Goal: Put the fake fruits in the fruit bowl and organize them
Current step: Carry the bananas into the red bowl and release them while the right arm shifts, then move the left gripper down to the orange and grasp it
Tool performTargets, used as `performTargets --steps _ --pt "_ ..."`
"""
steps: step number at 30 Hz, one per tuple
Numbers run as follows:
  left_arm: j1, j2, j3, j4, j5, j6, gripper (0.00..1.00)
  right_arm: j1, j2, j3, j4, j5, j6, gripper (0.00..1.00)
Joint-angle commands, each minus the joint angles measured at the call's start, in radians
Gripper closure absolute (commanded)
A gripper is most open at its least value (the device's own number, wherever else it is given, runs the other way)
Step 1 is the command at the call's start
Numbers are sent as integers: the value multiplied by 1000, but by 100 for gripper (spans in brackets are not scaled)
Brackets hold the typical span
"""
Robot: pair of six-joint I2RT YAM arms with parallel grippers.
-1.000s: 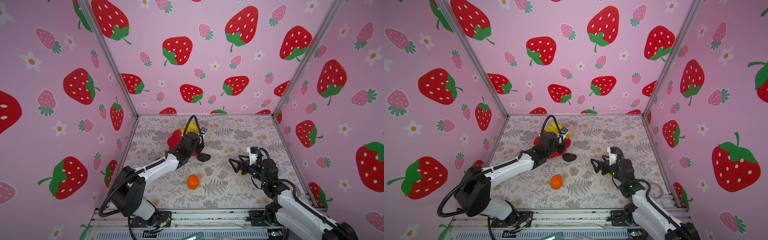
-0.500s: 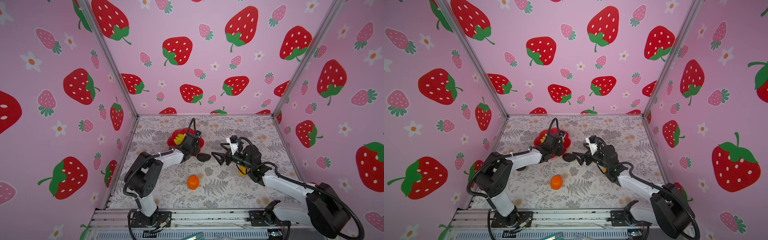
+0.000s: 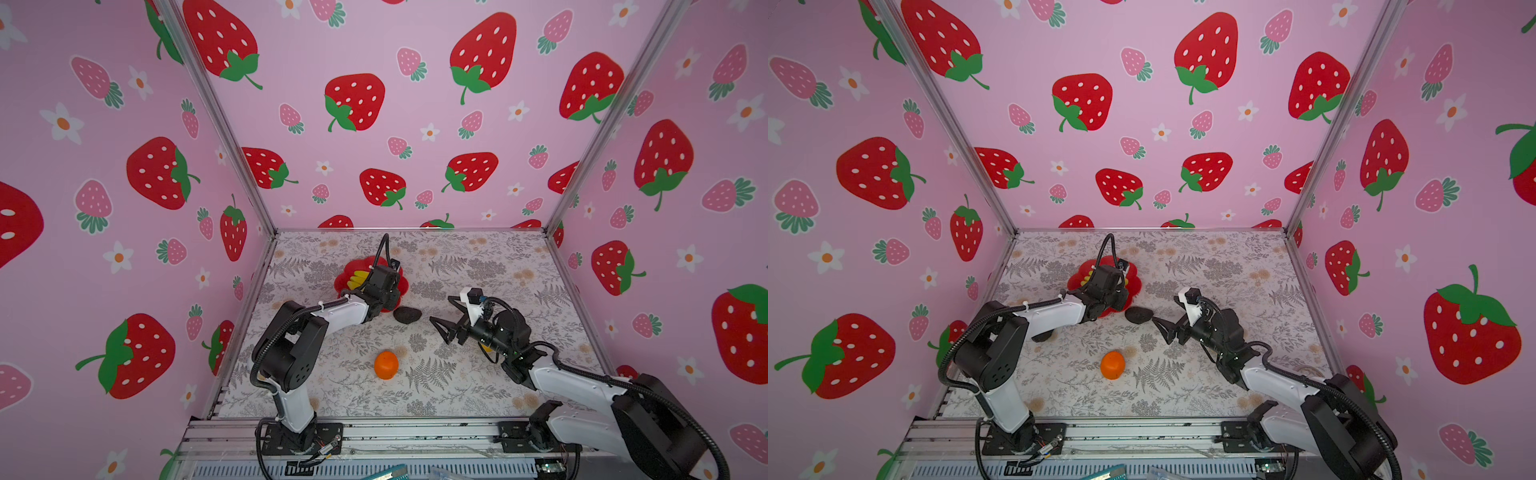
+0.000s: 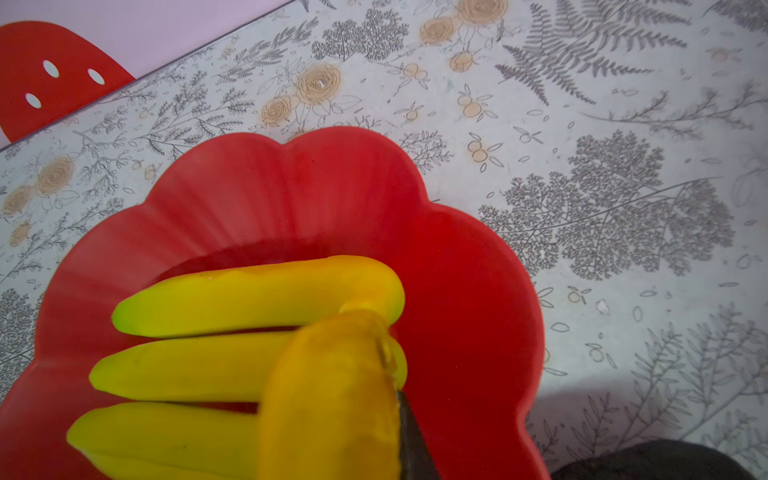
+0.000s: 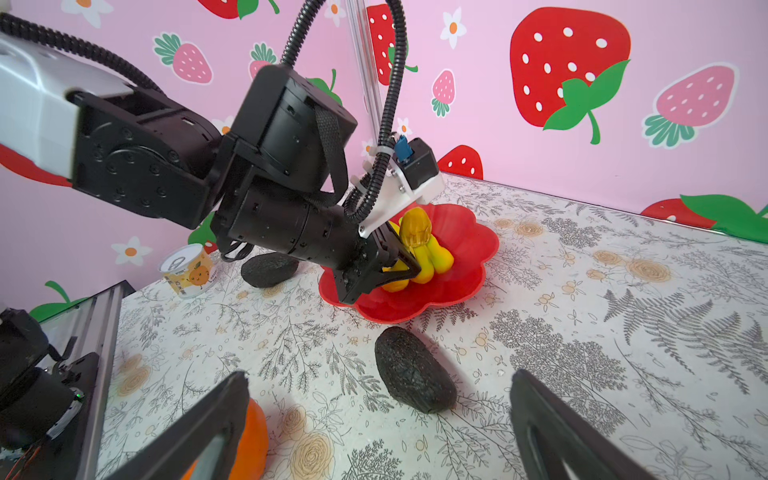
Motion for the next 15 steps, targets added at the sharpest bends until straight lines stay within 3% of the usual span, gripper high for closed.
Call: performTargets --steps 1,4,10,15 --pt "8 10 35 -32 -21 -20 85 3 2 4 40 0 -13 1" --pt "14 10 37 -40 -11 -30 81 3 0 3 40 -1 -18 1" --pt "15 -7 40 -49 14 -30 62 3 8 6 41 -18 -15 1" --pt "15 -25 52 -75 22 -37 58 3 -3 3 39 -15 -16 1"
